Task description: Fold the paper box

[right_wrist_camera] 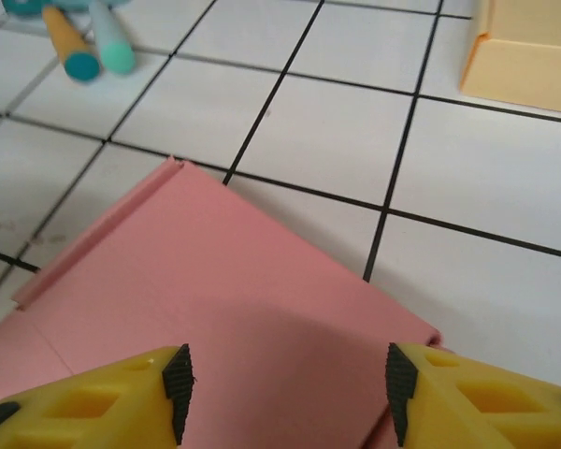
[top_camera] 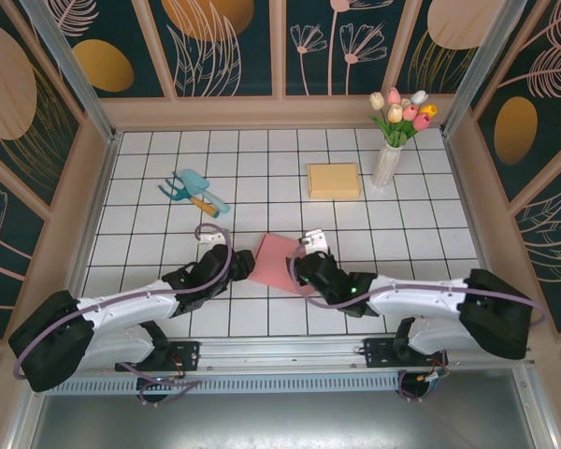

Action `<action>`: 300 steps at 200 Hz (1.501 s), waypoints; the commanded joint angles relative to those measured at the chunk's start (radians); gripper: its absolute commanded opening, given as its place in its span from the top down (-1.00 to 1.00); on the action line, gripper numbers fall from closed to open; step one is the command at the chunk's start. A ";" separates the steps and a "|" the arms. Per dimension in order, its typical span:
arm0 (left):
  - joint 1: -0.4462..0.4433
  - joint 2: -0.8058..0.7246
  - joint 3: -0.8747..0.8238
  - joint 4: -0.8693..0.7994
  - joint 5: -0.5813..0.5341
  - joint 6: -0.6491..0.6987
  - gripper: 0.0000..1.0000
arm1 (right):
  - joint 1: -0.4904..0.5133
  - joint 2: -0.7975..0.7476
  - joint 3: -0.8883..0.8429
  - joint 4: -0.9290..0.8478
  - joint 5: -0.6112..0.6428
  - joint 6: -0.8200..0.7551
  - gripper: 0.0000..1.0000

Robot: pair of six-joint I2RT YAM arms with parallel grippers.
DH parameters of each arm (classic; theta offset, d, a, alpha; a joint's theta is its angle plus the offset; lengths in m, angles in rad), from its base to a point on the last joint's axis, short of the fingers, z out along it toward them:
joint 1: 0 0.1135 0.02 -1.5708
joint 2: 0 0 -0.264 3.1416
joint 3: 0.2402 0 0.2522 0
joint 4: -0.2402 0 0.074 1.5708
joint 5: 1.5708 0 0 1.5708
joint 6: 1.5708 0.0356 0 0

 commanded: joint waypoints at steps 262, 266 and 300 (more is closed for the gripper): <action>-0.078 0.317 0.311 -0.226 0.044 -0.097 -0.74 | -0.219 -0.069 -0.343 0.393 -0.413 0.189 -0.56; -0.078 0.323 0.313 -0.225 0.049 -0.101 -0.75 | -0.219 -0.065 -0.343 0.398 -0.415 0.190 -0.56; -0.078 0.340 0.324 -0.232 0.070 -0.140 -0.75 | -0.219 -0.027 -0.339 0.420 -0.424 0.192 -0.56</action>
